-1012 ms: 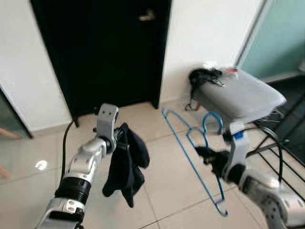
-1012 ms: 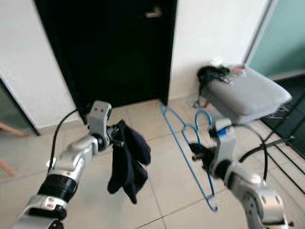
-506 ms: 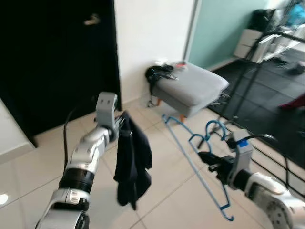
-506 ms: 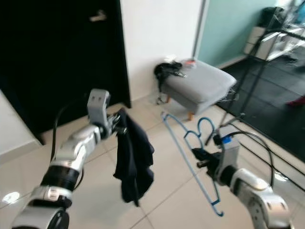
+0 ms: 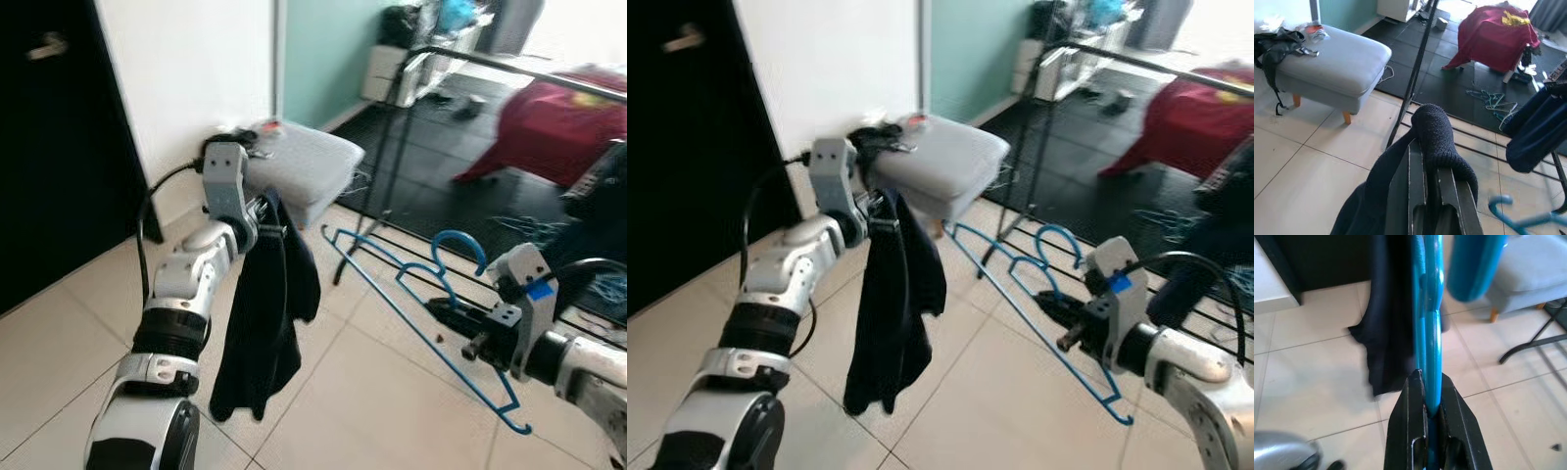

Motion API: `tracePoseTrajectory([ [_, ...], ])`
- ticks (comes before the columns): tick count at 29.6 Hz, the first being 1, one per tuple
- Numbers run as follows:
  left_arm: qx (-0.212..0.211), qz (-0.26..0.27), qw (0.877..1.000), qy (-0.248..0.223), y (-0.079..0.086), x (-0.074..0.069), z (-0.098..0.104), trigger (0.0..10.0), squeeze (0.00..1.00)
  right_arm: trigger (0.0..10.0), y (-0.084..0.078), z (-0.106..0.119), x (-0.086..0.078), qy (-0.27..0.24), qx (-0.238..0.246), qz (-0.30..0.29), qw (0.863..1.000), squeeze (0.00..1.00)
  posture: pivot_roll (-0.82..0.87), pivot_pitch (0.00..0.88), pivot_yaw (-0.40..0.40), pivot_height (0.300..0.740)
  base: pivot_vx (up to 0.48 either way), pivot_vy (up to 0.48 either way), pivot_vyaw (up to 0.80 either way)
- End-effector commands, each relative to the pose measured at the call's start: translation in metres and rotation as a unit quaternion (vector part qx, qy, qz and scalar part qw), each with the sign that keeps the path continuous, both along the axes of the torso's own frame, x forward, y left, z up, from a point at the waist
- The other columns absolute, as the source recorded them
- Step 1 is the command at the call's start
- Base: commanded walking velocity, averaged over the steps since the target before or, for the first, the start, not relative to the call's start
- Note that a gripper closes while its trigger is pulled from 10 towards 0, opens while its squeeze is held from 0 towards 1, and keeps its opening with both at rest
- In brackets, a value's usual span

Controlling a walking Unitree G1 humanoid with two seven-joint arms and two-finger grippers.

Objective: Hang hanger

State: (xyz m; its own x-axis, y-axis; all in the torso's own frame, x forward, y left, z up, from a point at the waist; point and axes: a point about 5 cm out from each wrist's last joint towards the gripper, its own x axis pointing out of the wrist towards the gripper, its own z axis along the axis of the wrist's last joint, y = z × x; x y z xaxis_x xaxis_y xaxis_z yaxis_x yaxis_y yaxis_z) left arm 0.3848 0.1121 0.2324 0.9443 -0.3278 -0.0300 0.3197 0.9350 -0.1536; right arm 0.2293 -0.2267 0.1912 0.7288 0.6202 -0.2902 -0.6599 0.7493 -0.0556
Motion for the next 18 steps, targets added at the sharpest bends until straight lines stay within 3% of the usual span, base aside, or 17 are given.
tracePoseTrajectory([
  [1,0.002,0.008,1.000,-0.019,0.002,0.001,0.016,10.0,0.00,10.0,0.001,0.016,-0.008,-0.017,0.006,0.034,0.999,0.00,-0.06,0.079,-0.008,0.740,0.000,0.000,0.00],
  [7,0.031,0.060,0.998,-0.006,0.011,0.009,0.024,10.0,0.00,10.0,-0.002,0.034,-0.027,-0.019,-0.004,0.084,0.996,0.00,-0.07,0.080,0.000,0.740,0.000,0.000,0.00],
  [12,0.032,0.067,0.997,0.005,0.011,0.010,0.024,10.0,0.00,10.0,-0.002,0.036,-0.029,-0.020,-0.007,0.085,0.996,0.00,-0.07,0.081,0.002,0.740,0.000,0.000,0.00],
  [14,0.012,0.037,0.999,0.017,-0.006,0.005,0.035,10.0,0.00,10.0,0.001,0.034,-0.026,-0.024,-0.017,0.075,0.997,0.00,-0.07,0.081,0.006,0.740,0.000,0.000,0.00],
  [18,0.011,0.019,1.000,0.018,-0.015,0.002,0.039,10.0,0.00,10.0,0.001,0.032,-0.023,-0.024,-0.026,0.065,0.997,0.00,-0.06,0.081,0.005,0.740,0.000,0.000,0.00],
])
